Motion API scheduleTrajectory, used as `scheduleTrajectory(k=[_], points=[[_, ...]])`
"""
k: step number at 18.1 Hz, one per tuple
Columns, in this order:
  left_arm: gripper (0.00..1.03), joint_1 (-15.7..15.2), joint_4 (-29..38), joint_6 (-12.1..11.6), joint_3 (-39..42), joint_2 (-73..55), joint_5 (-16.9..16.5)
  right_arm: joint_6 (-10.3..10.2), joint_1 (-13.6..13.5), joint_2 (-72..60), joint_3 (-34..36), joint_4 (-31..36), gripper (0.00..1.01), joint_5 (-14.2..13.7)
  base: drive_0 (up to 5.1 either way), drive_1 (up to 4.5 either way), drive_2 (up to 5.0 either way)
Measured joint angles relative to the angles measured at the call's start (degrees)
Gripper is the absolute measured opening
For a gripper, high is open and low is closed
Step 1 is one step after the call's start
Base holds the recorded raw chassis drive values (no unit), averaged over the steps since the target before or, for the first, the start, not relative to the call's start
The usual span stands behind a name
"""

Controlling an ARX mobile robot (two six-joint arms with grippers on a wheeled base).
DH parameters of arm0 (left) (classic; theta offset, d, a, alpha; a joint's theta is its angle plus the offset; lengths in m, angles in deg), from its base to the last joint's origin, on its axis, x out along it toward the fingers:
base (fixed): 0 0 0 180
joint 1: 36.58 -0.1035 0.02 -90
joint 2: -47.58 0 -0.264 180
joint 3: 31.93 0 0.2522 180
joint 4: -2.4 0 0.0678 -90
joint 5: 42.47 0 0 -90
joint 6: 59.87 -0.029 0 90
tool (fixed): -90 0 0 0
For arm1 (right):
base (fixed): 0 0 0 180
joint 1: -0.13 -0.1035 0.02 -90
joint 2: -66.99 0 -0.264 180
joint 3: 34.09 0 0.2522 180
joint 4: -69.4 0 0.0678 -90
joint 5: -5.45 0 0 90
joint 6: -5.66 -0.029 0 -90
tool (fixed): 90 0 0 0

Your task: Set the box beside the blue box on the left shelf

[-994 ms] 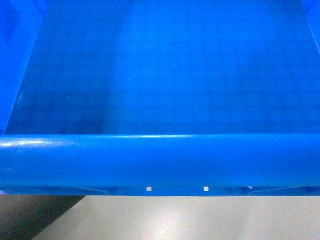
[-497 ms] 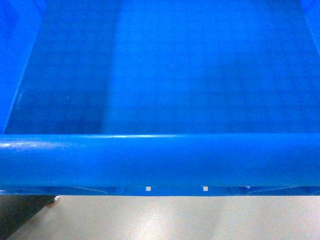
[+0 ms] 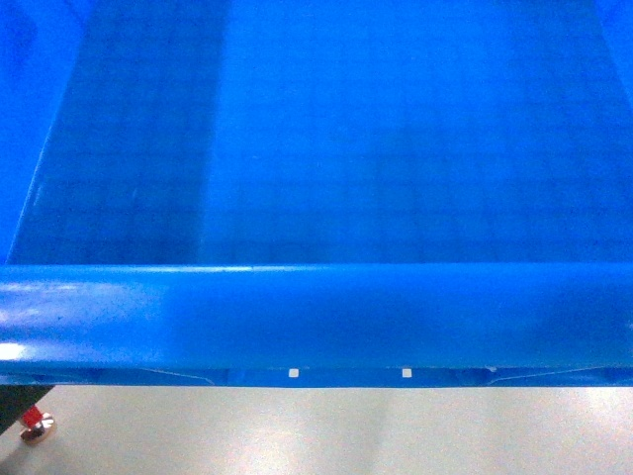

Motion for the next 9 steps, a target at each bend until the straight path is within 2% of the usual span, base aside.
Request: scheduleTrajectory(k=[9], points=[[0.07, 0.00, 0.00, 0.00, 0.00, 0.00, 0.00, 0.02, 0.00, 0.00, 0.00, -0.02, 0.10, -0.02, -1.6, -1.62, -1.6]])
